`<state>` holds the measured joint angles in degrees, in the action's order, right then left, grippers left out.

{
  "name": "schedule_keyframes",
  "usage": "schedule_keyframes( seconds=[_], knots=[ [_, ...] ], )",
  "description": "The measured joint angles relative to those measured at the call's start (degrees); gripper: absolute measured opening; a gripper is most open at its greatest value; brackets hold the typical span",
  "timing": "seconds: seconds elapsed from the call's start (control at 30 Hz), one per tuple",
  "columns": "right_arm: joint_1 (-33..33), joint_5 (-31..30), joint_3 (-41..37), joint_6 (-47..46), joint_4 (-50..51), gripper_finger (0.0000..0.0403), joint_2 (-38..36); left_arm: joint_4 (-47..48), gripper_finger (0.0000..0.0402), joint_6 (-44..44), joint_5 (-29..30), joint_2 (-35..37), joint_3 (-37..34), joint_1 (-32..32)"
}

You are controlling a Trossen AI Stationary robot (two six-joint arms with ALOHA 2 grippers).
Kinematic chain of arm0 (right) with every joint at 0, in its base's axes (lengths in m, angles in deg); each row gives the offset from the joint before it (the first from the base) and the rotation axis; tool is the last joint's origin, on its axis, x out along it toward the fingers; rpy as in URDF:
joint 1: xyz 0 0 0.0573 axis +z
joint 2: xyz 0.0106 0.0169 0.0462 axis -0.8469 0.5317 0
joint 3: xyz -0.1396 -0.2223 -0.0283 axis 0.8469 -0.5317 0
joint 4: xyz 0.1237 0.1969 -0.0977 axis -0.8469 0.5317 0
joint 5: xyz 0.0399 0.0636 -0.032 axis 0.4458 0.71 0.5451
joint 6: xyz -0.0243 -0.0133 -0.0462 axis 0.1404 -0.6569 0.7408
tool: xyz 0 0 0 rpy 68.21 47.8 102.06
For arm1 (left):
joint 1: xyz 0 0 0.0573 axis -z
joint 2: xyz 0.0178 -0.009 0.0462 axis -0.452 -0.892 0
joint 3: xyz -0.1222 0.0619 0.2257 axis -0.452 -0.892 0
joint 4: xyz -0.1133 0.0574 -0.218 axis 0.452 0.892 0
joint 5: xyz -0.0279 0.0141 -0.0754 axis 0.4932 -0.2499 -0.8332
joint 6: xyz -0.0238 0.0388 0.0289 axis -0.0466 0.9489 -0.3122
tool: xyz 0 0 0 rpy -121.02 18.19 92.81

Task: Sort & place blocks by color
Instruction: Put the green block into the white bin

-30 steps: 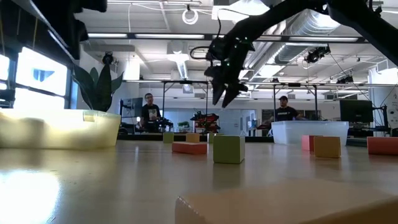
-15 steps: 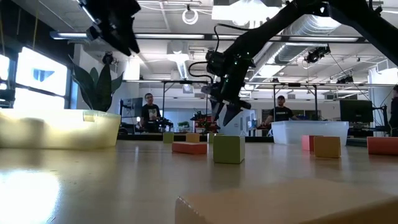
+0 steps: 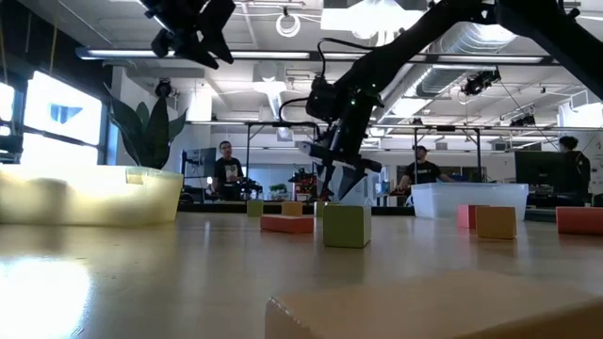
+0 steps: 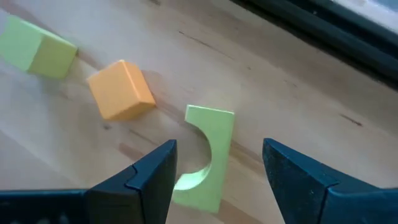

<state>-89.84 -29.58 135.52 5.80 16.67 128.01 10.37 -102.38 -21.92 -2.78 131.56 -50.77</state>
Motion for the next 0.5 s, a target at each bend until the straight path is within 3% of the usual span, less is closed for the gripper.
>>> schedule_keyframes(
  seconds=[0.23,0.5],
  knots=[
    [0.4,0.9,0.0,-2.4,-0.2,0.0179,3.3,-0.9,0.0192,4.6,-0.7,0.0,0.0,-0.8],
    [0.9,2.3,0.1,-2.8,0.3,0.0031,3.8,-0.9,0.0192,9.4,-3.3,0.0,0.0,-0.8]
  ],
)
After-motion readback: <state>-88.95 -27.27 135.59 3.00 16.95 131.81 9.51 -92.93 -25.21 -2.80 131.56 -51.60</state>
